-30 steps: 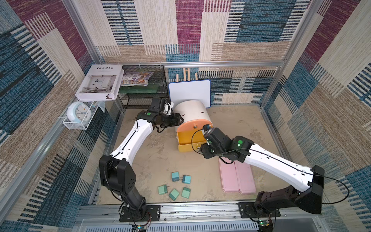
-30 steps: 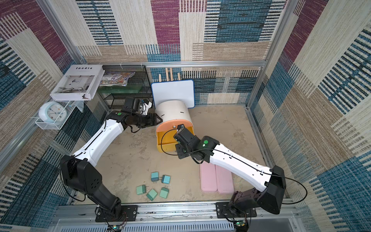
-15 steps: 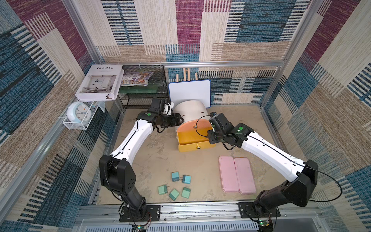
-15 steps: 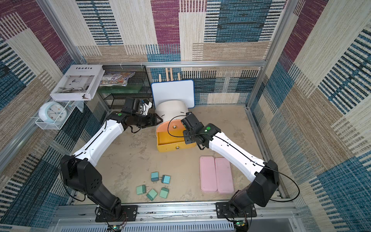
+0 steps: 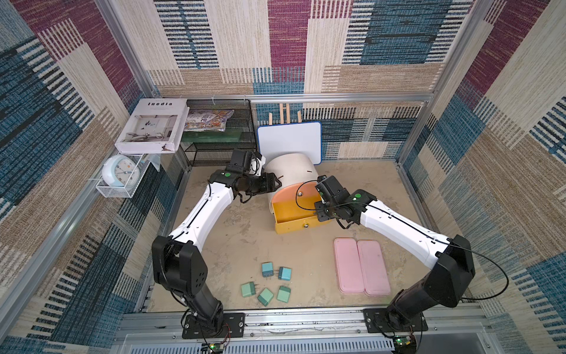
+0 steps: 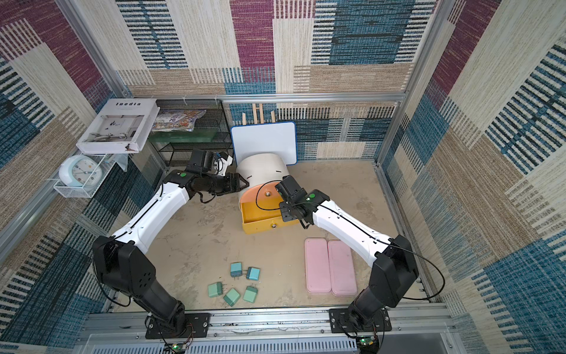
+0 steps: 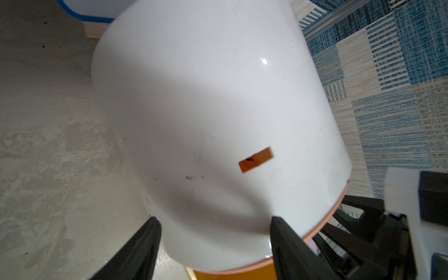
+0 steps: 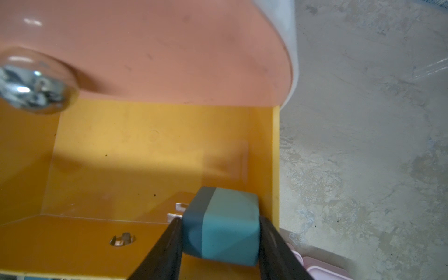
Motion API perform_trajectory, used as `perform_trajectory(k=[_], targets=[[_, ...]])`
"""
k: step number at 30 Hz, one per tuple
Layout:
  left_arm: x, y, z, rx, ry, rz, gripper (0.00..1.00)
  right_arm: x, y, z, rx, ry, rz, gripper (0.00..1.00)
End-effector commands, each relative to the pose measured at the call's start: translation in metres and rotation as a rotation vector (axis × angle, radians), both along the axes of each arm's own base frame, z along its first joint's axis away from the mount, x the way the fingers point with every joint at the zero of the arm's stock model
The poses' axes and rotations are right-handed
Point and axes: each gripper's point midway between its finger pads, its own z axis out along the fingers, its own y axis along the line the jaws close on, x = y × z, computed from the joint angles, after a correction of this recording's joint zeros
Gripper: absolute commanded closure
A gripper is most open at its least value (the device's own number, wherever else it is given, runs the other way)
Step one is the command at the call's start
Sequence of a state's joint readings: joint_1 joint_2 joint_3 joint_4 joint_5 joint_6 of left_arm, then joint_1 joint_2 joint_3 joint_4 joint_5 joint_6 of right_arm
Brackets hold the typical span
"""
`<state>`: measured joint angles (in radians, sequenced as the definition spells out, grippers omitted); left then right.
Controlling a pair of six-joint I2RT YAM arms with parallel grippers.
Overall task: Place the plugs into the drawer by color
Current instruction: Place the plug in the drawer.
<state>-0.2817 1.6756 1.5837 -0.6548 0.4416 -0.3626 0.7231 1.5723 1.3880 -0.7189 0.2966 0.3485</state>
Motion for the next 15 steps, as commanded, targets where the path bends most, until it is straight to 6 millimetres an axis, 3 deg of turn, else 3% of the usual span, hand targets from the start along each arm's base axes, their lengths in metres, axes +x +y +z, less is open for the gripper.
perform_trajectory(k=[1,4,9,12,15], targets=[[-0.001,0.002,-0.009,0.024,0.021,0.001,0.25,0.006,-0.001,0.011,-0.012,-0.041,-0.001,0.45],[-0.001,0.004,-0.008,0.030,0.018,0.003,0.25,0.004,0.000,0.020,-0.002,-0.053,0.025,0.40],[-0.002,0.006,-0.006,0.040,0.013,0.005,0.25,-0.019,0.023,0.040,0.120,-0.057,0.221,0.30],[-0.002,0.008,-0.005,0.041,0.009,0.008,0.25,-0.052,0.049,0.049,0.211,-0.081,0.378,0.32],[-0.003,0.009,-0.004,0.047,0.004,0.010,0.25,-0.099,0.081,0.033,0.207,-0.096,0.539,0.32]])
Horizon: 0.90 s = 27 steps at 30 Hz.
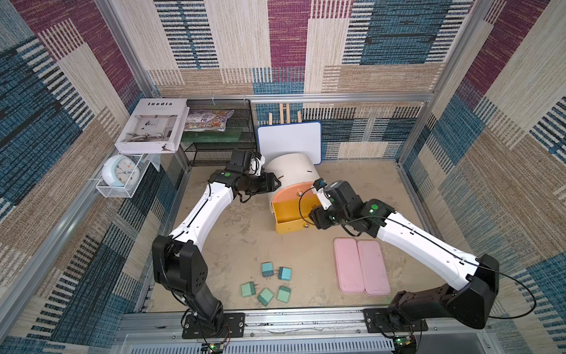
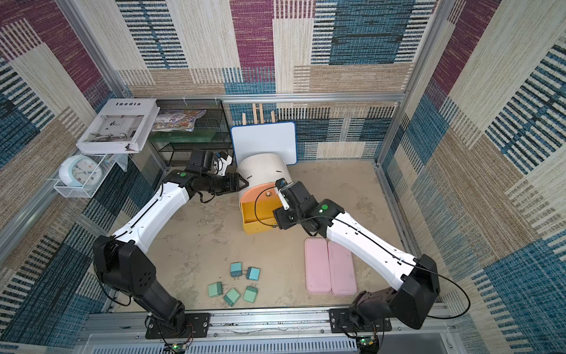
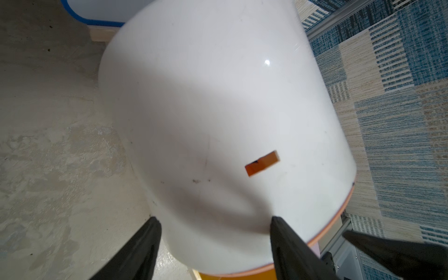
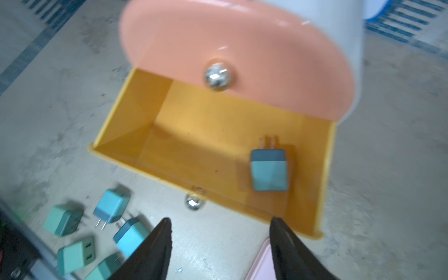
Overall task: Place the plugs into the drawer by color
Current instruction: Place the plug in the drawer, then pick up the plug from the center of the board.
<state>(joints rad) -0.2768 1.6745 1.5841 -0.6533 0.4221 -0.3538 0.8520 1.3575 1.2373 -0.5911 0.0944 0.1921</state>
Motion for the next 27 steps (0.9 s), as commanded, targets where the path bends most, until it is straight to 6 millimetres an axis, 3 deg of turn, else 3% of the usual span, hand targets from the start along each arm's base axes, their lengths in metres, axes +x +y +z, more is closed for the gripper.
perform_trajectory(k=[1,6,8,13,19,27], targets=[[-0.006,0.005,-0.004,0.030,0.017,-0.002,0.25,-0.044,0.041,-0.014,0.031,-0.021,0.203,0.32],[-0.007,0.004,-0.006,0.026,0.024,-0.003,0.25,-0.099,0.075,-0.079,-0.053,0.035,0.367,0.35],[-0.008,0.005,-0.006,0.026,0.023,-0.001,0.25,-0.108,0.083,-0.101,-0.095,0.052,0.405,0.35],[-0.009,0.005,-0.008,0.029,0.027,0.000,0.25,-0.109,0.090,-0.141,-0.164,0.094,0.430,0.36],[-0.009,0.005,-0.009,0.027,0.030,-0.004,0.25,-0.112,0.094,-0.169,-0.204,0.130,0.462,0.36],[-0.009,0.003,-0.010,0.022,0.034,-0.005,0.25,-0.117,0.097,-0.183,-0.202,0.162,0.480,0.36]])
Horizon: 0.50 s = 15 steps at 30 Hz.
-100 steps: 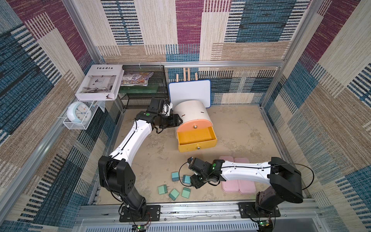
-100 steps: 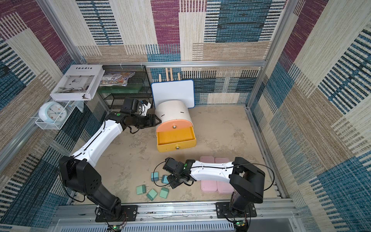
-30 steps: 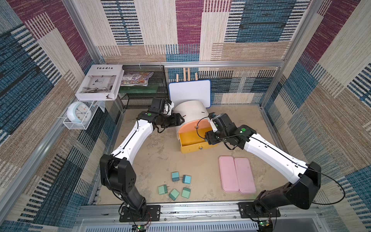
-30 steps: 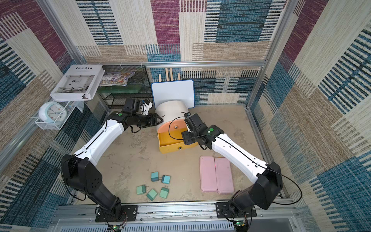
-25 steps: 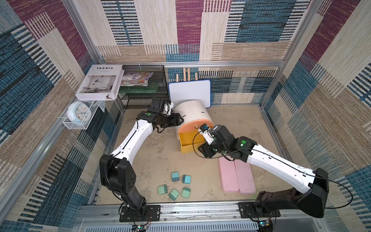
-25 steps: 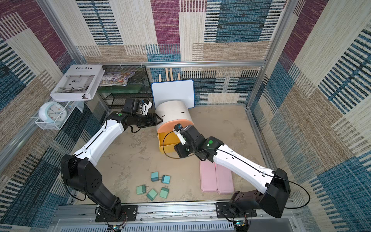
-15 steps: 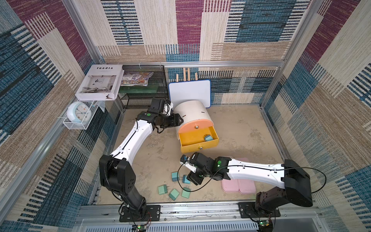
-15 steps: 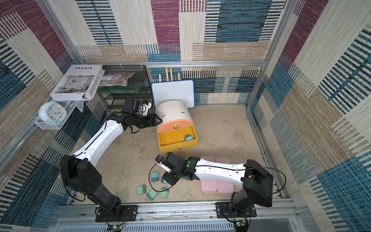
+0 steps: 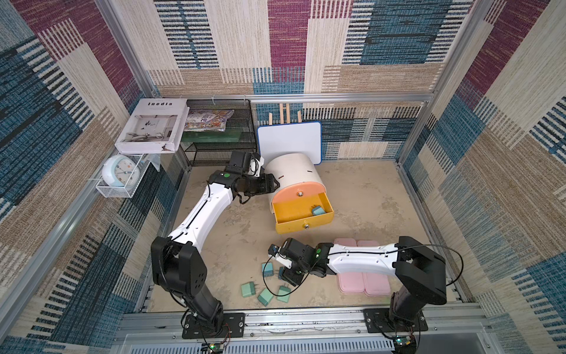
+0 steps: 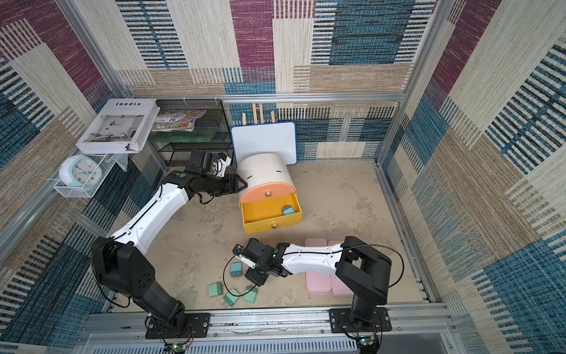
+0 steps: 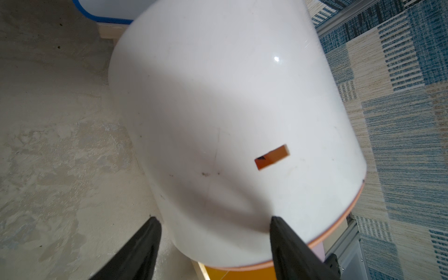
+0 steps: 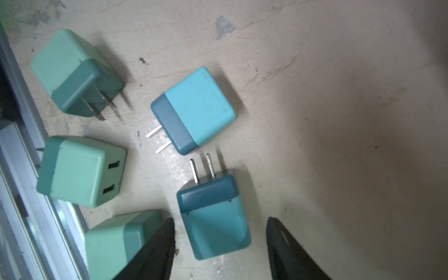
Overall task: Place the plugs into the drawer by color
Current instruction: Pick up the plug from the center of the board.
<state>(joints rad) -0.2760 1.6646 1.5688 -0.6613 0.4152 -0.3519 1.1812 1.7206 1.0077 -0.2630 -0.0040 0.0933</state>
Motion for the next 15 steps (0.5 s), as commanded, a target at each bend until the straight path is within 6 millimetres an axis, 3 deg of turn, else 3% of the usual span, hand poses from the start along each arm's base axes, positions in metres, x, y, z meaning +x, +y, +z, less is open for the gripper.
perform_trajectory(k=[1,8,15], targets=[[-0.005,0.001,-0.006,0.012,0.023,-0.010,0.25,-0.002,0.003,-0.005,0.009,0.013,0.012,0.36],[-0.005,0.001,-0.007,0.015,0.026,-0.008,0.25,-0.004,0.002,-0.019,-0.014,0.028,0.015,0.37],[-0.005,0.001,-0.009,0.015,0.030,-0.009,0.25,-0.003,0.003,-0.019,-0.005,0.021,0.007,0.46]])
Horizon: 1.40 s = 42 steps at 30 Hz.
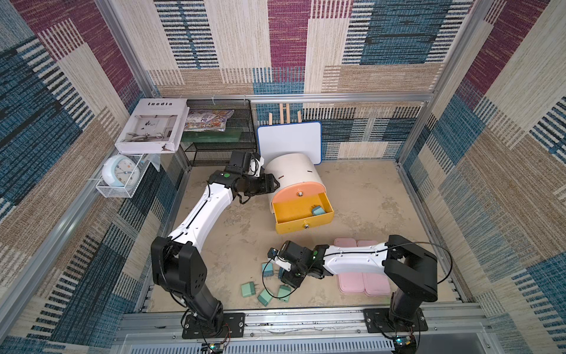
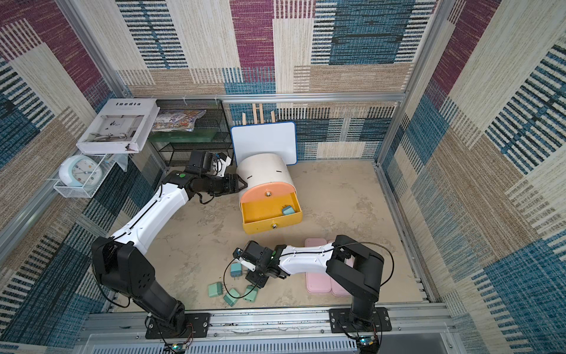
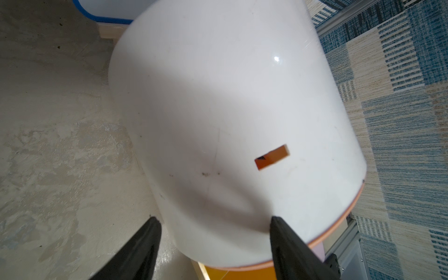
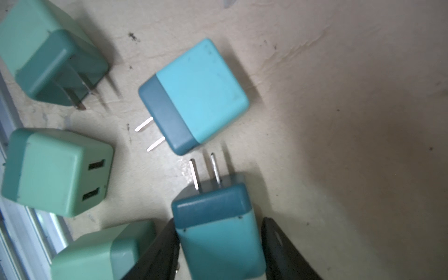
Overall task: Place the plugs into the drawer by color
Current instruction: Pick up the plug from the center of the board, then place the plug in the drawer.
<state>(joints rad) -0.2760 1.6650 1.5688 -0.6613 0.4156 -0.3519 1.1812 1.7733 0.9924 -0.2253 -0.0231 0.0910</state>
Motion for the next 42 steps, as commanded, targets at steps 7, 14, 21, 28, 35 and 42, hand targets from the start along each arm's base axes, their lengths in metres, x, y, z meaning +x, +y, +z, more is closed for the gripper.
perform_trajectory(k=[7,14,21,28,35,42], targets=[[-0.004,0.000,-0.009,0.014,0.030,-0.009,0.25,0.005,0.000,0.010,0.008,-0.015,-0.034,0.55],[-0.003,0.000,-0.008,0.010,0.028,-0.002,0.25,0.016,-0.008,0.045,-0.010,-0.031,-0.171,0.57],[0.000,0.001,0.000,0.005,0.013,0.011,0.25,0.024,-0.013,0.123,0.075,-0.045,-0.310,0.58],[0.001,-0.002,0.002,0.000,0.011,0.011,0.26,0.070,-0.037,0.190,0.162,-0.116,-0.513,0.58],[0.002,-0.003,-0.007,-0.007,0.031,0.011,0.26,0.129,-0.064,0.208,0.225,-0.099,-0.675,0.62],[-0.001,-0.005,-0.007,-0.014,0.029,0.004,0.26,0.170,-0.073,0.194,0.178,-0.104,-0.756,0.64]])
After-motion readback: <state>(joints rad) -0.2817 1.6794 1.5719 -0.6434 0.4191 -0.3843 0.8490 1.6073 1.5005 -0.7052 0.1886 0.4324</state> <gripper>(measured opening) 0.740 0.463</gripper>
